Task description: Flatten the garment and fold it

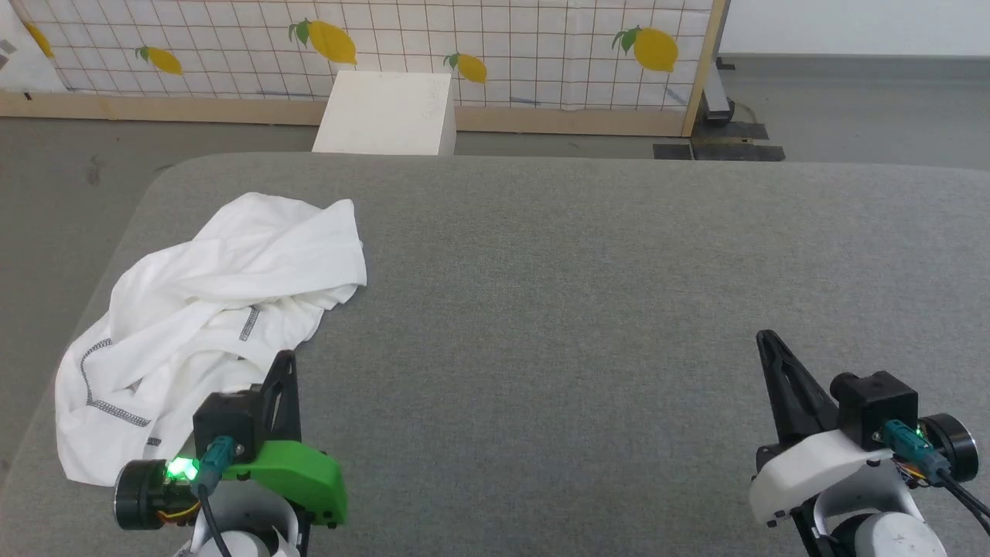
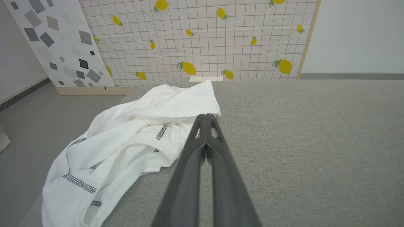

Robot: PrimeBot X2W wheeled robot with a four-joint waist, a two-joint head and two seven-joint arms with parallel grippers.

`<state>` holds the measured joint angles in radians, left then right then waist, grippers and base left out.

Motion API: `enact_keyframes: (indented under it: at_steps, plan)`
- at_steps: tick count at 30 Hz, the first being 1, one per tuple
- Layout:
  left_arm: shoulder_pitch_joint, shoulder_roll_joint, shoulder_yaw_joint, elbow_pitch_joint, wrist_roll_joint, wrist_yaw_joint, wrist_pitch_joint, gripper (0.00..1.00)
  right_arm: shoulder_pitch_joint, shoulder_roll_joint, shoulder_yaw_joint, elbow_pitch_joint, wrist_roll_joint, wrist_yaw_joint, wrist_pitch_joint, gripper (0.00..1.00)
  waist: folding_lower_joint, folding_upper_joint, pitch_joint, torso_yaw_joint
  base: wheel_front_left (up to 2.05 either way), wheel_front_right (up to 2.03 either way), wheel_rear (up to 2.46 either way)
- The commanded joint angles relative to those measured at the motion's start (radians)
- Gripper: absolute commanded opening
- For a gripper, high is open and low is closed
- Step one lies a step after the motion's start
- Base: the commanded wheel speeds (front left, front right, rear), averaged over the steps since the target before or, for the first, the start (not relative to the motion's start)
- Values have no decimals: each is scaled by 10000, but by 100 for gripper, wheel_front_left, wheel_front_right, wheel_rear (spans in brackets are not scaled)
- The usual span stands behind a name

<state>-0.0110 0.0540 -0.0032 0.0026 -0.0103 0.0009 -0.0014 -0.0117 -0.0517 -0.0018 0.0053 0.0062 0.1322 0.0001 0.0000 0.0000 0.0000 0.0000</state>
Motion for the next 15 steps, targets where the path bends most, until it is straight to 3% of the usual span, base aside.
enact_keyframes:
  at_steps: [1,15]
  plan:
    - [110,-38,32,-26,103,-9,14,0,117,15,18,-53,-62,-15,-1,0,0,0,0,0,0,0,0]
    - [110,-38,32,-26,103,-9,14,0,117,15,18,-53,-62,-15,-1,0,0,0,0,0,0,0,0]
